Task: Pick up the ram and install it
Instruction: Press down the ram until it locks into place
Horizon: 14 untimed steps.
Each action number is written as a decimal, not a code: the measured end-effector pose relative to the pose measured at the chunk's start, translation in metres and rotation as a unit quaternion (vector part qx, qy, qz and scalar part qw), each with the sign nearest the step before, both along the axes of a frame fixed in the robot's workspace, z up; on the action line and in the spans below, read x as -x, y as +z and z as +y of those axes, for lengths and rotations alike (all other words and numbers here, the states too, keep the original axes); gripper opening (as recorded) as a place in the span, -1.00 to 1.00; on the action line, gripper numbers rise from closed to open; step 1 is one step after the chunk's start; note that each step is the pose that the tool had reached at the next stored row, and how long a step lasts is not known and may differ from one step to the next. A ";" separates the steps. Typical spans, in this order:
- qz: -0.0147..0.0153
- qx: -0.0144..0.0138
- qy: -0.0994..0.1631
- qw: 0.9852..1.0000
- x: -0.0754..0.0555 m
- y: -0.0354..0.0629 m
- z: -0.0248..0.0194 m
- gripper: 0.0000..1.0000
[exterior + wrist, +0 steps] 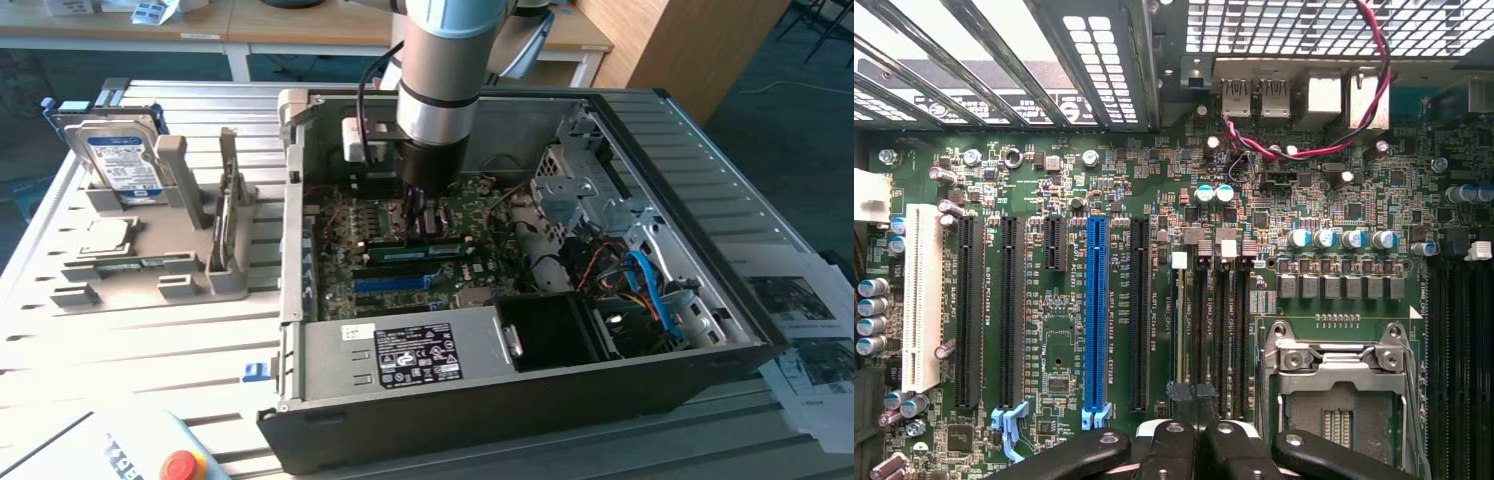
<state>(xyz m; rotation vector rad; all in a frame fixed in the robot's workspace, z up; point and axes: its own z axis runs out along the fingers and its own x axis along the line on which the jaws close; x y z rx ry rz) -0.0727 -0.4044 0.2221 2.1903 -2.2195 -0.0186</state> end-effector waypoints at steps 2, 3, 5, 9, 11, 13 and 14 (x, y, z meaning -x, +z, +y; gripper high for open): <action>0.000 0.000 0.000 1.000 0.000 -0.0001 0.0000 -0.80; 0.000 0.000 0.000 1.000 0.000 -0.0002 0.0000 -0.80; 0.000 0.000 0.000 1.000 0.000 -0.0003 0.0000 -0.80; 0.000 0.000 0.000 1.000 0.000 -0.0002 0.0000 -0.80; 0.000 0.000 0.000 1.000 0.000 0.0003 0.0001 -0.80; -0.001 -0.001 0.000 1.000 0.000 0.0013 0.0002 -0.80; 0.000 -0.001 0.000 1.000 0.000 0.0023 0.0002 -0.80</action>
